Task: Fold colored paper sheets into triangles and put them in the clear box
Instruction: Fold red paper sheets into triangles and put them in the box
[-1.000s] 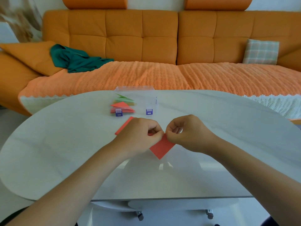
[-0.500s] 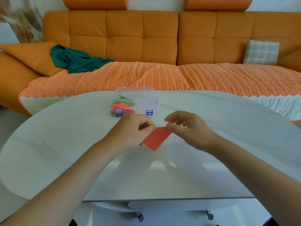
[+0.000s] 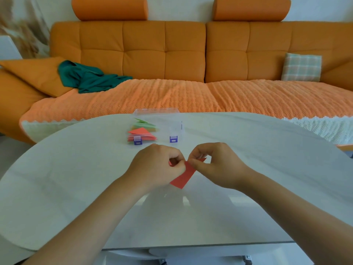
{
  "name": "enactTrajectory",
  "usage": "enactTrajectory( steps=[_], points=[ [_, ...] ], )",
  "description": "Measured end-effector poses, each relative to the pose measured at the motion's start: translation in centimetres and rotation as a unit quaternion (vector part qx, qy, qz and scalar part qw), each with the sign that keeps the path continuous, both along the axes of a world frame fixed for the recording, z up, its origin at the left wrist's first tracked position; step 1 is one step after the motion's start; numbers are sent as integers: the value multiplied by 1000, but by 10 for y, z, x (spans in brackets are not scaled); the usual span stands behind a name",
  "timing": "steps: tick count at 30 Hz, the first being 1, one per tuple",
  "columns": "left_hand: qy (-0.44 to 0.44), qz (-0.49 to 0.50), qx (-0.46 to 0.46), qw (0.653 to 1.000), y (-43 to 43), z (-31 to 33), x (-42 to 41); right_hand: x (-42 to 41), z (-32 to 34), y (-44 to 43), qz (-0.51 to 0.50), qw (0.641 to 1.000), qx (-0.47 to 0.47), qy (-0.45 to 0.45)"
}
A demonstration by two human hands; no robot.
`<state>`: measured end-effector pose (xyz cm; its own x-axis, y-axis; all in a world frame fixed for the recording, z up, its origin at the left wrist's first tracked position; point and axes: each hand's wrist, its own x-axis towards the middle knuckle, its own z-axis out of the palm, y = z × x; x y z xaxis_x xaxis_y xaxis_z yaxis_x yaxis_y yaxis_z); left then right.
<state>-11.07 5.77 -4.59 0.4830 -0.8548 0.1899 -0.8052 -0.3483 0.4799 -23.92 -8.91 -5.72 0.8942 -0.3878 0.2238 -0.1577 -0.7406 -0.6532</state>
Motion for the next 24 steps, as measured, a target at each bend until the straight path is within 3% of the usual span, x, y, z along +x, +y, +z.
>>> enactTrajectory(
  steps=[7,15,19,24],
  points=[
    [48,-6,1,999,8,5,12,-1,5,-16,-56,998,-5,-10],
    [-31,49,98,994,25,8,54,-1,6,-31,-87,996,1,15],
    [63,35,-11,997,20,6,43,-2,8,-25,-1,998,25,61],
    [194,-61,11,979,3,-6,16,0,12,-14,78,995,30,62]
  ],
)
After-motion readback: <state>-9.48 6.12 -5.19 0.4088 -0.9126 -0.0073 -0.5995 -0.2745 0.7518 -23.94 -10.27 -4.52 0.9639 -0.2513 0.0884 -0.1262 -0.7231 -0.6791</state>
